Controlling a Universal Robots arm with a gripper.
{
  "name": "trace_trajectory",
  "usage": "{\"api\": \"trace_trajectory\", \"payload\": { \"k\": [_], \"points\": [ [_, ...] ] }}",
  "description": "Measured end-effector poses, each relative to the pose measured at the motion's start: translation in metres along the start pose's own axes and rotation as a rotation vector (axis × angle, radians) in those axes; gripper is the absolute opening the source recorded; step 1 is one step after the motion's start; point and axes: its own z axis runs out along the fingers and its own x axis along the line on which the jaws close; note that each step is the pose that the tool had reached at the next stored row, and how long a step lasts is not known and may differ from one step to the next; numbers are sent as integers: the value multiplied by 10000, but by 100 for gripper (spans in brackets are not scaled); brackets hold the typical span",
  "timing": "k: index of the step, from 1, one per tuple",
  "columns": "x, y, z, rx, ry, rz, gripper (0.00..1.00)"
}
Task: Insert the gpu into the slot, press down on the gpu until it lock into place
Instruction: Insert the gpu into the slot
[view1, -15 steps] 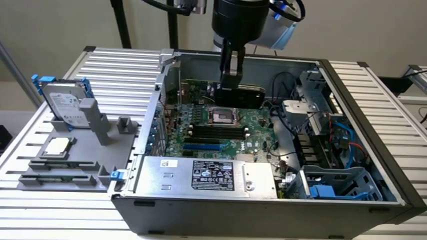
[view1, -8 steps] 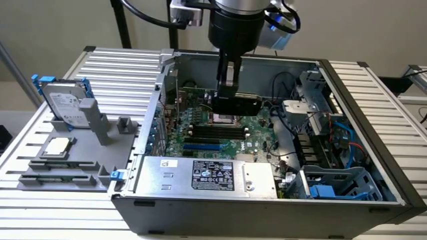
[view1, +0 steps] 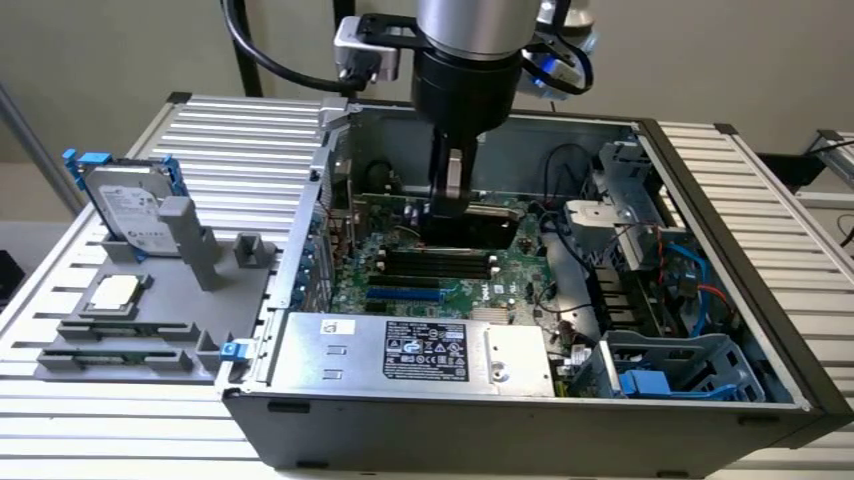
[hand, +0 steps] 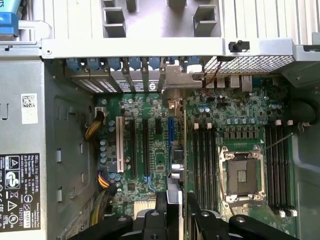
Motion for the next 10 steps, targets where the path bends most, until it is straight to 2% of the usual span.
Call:
{"api": "trace_trajectory", "payload": {
  "k": [10],
  "points": [
    [63,39,180,-5,-62,-17,26]
  ]
}}
